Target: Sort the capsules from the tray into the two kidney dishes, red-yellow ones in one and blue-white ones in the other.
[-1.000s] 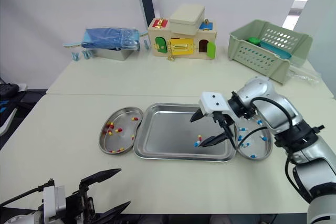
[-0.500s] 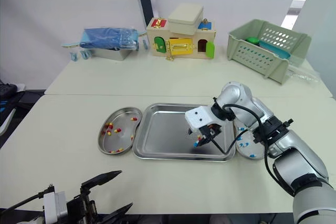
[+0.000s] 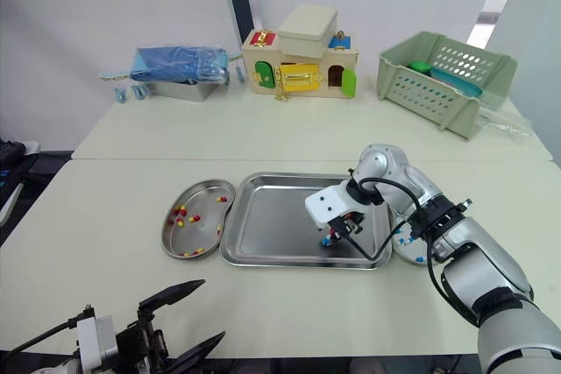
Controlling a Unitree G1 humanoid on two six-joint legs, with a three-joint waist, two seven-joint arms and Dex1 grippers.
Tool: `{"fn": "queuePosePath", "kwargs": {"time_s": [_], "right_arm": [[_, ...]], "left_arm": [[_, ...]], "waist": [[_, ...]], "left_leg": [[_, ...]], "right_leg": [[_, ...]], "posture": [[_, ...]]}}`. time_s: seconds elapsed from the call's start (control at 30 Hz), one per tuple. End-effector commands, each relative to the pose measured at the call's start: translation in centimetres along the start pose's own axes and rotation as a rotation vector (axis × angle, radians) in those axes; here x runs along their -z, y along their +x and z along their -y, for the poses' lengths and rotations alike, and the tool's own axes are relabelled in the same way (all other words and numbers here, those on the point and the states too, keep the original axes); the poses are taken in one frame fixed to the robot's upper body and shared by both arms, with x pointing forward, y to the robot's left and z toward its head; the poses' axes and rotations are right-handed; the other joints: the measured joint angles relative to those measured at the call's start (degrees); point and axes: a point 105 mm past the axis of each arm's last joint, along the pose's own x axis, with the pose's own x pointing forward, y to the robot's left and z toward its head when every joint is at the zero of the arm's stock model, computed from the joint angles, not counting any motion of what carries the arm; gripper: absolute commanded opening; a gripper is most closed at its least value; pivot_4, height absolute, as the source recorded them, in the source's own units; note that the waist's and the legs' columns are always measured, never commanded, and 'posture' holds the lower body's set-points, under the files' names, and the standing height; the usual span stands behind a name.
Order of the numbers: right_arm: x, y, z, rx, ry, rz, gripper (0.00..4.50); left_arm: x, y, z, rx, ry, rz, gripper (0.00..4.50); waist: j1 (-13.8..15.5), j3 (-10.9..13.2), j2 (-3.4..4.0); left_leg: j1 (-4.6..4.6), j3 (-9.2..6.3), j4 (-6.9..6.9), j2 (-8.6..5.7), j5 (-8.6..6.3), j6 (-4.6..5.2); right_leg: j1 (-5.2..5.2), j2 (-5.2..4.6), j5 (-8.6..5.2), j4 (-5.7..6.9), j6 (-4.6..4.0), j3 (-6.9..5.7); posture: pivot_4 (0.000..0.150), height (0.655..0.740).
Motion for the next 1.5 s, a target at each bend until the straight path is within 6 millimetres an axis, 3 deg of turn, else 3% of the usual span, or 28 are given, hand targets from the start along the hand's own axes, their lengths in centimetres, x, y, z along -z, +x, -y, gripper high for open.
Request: {"fn": "queuePosePath", "kwargs": {"time_s": [0.03, 1.07, 1.33, 1.5], "right_arm": [[-0.4, -0.6, 0.7, 0.006, -0.045, -0.028, 1.87], [0.6, 0.9, 0.2, -0.051, -0.024, -0.088, 1.87], [0.7, 1.0, 0.3, -0.047, -0.020, -0.091, 0.10], [0.6, 1.0, 0.4, -0.045, -0.025, -0.087, 0.04]], "left_arm": [[-0.1, 0.0, 0.4, -0.004, 0.009, 0.007, 4.50], [-0.1, 0.3, 0.5, -0.025, 0.004, -0.002, 4.50], [-0.2, 0.5, 0.5, -0.034, 0.005, 0.004, 4.50], [-0.2, 0.5, 0.5, -0.037, 0.006, 0.003, 4.50]], "waist": [[0.0, 0.0, 0.01], [0.0, 0.0, 0.04], [0.0, 0.0, 0.04], [0.0, 0.0, 0.04]], "left_leg": [[0.00, 0.00, 0.00, 0.00, 0.00, 0.00], [0.00, 0.01, -0.03, 0.00, 0.00, 0.00], [0.00, 0.01, -0.03, 0.00, 0.00, 0.00], [0.00, 0.01, -0.03, 0.00, 0.00, 0.00]], "right_leg": [[0.00, 0.00, 0.00, 0.00, 0.00, 0.00], [-0.02, 0.00, 0.00, 0.00, 0.00, 0.02], [-0.02, 0.00, 0.00, 0.00, 0.00, 0.02], [-0.02, 0.00, 0.00, 0.00, 0.00, 0.02]], "posture": [[0.150, 0.7400], [0.150, 0.7400], [0.150, 0.7400], [0.150, 0.7400]]}}
